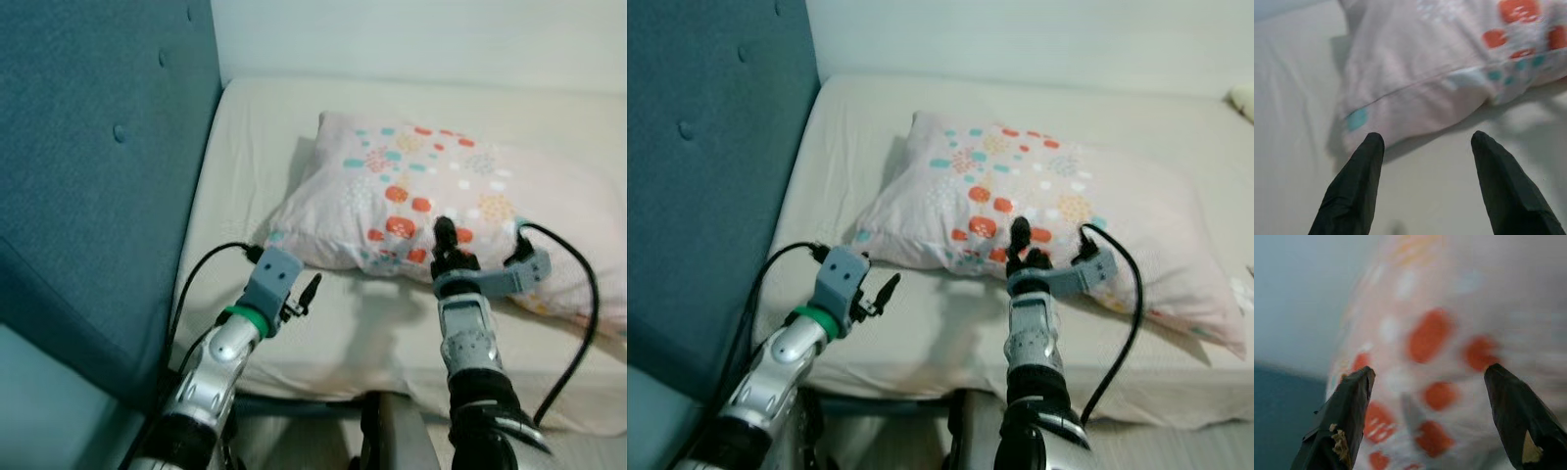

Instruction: Clean up the room

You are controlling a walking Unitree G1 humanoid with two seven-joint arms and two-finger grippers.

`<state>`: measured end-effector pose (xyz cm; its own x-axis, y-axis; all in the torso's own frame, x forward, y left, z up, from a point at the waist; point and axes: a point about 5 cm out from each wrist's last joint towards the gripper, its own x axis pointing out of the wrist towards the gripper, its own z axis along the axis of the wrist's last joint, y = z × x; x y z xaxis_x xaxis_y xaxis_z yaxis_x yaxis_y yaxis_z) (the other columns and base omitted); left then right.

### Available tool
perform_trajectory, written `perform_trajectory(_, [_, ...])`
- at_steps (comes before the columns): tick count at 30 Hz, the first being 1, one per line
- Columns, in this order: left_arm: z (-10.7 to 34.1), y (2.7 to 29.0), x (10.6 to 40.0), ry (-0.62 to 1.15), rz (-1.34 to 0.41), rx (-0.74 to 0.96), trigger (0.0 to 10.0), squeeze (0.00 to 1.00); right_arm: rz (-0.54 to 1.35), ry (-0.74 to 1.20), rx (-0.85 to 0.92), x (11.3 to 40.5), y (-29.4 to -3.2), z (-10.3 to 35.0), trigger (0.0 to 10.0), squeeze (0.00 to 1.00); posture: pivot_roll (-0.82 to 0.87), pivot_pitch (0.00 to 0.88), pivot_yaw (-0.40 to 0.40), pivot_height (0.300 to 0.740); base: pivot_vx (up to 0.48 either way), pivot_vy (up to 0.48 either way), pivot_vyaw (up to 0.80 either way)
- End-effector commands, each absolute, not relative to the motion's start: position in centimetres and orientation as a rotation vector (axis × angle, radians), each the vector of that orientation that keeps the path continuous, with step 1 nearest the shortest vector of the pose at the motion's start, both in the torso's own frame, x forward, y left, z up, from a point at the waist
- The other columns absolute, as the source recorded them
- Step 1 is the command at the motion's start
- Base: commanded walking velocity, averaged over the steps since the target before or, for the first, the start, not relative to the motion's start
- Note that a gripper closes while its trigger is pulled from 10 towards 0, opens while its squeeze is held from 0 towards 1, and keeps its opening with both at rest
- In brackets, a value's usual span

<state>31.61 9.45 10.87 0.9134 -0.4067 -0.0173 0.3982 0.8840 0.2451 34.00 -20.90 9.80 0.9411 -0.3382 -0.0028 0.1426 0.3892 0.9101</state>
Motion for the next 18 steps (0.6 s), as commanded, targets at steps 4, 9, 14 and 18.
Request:
perform_trajectory(4, [10.2,9.5,31.1,0.007,-0.442,0.276,10.0,0.0,-0.474,-0.181,1.226,31.7,-22.8,6.7,10.0,1.0,0.1,0.141,0.001,0.57,0.0,0.0,0.0])
perform_trajectory(9, [10.4,9.5,31.2,0.013,-0.457,0.292,10.0,0.0,-0.508,-0.147,1.259,31.0,-22.7,5.3,10.0,1.0,0.12,0.153,0.005,0.57,0.0,0.0,0.0])
perform_trajectory(14, [10.7,9.3,31.2,0.015,-0.467,0.309,10.0,0.0,-0.417,-0.19,1.151,31.3,-24.2,6.1,10.0,1.0,0.12,0.138,0.034,0.57,0.0,0.0,0.0])
perform_trajectory(18, [10.7,9.4,31.0,0.023,-0.466,0.316,10.0,0.0,-0.296,-0.237,1.155,32.5,-25.1,7.8,10.0,0.0,0.13,0.14,0.032,0.57,0.0,0.0,0.0])
